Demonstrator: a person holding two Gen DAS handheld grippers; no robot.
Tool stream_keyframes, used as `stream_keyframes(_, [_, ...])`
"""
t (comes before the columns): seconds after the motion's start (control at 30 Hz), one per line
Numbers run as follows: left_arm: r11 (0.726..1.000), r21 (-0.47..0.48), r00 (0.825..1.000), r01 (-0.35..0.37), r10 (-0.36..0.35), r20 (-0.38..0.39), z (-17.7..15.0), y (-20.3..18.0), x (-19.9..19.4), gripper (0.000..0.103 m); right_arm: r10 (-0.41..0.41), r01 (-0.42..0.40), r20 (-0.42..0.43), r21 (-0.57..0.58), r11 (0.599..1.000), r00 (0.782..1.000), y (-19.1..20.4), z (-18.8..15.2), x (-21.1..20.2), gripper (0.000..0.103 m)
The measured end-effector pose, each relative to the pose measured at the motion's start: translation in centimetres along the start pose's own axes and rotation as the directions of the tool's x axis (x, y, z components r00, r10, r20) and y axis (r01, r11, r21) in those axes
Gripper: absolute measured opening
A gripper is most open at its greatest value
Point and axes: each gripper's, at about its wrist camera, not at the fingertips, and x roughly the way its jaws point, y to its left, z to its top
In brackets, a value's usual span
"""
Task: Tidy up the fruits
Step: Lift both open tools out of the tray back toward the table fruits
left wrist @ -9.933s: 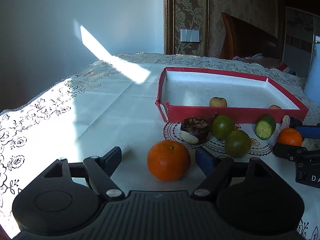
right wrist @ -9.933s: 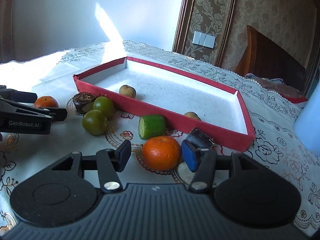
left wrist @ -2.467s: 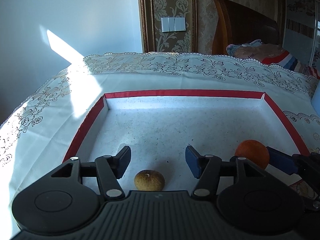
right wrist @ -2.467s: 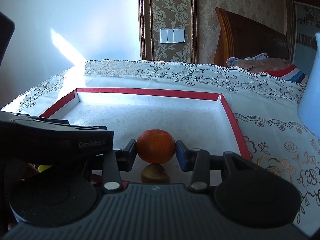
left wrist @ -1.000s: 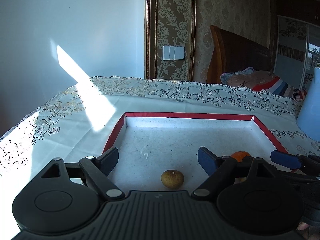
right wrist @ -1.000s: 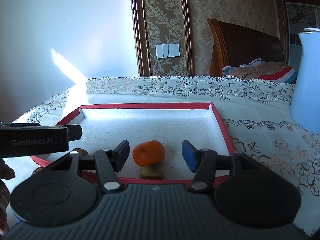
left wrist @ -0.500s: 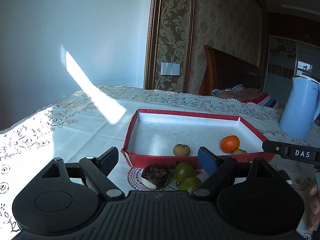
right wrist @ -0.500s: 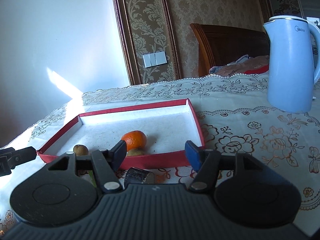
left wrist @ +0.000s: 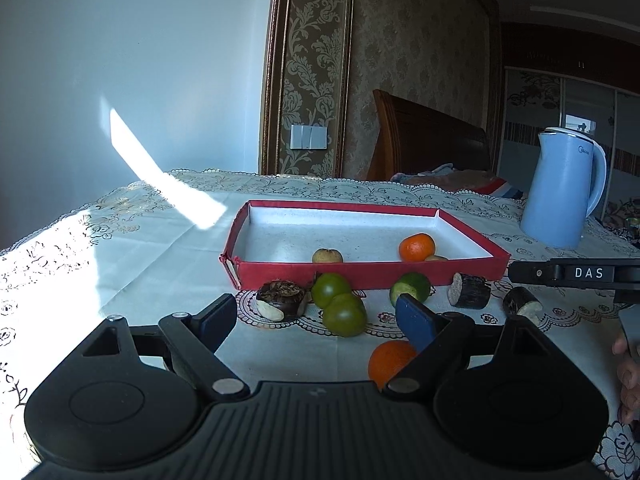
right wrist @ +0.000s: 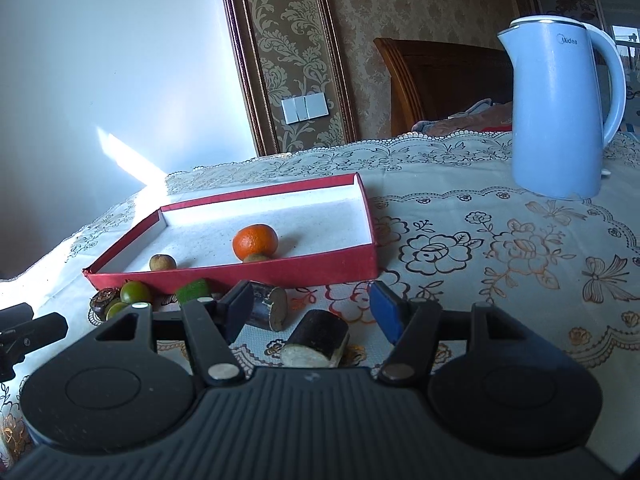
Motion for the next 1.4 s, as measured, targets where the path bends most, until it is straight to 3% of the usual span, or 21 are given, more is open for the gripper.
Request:
stream_keyframes(0.6, [1.000, -0.003, 1.000, 0.009, -0.009, 0.008, -0.9, -0.2, -0.4, 0.087, 0.011, -0.011, -0.015, -0.033, 0.999, 1.000, 0.6, -0.1, 0.1, 0.062])
stream_keyframes(1.1, [0.993, 0.050, 0.989, 0.105, -0.100, -0.107, -2.2, -4.3, 1.6, 0.087, 0.064, -0.067, -0.054, -0.042, 0.997, 0.996, 1.1, -0.3, 0.2, 0.062])
stream_keyframes(1.23, [0.992, 0.046, 0.983, 0.117, -0.109, -0.148, -2.2, -4.6, 2.4, 0.060, 0.072, -0.074, -0.057, -0.033, 0.997, 0.996, 1.0, -0.4, 0.3, 0.063])
stream_keyframes(1.3, [0.993, 0.036, 0.980, 0.114, -0.106, -0.171, -2.3, -4.4, 2.7, 0.057, 0.075, -0.077, -0.063, -0.034, 0.996, 0.995, 1.0, -0.3, 0.4, 0.062])
stream_keyframes(1.4, [0.995, 0.024, 0.981, 0.096, -0.091, -0.171, -2.1, -4.2, 2.8, 0.044, 0.072, -0.074, -0.064, -0.036, 0.997, 0.995, 1.0, -0.3, 0.5, 0.063])
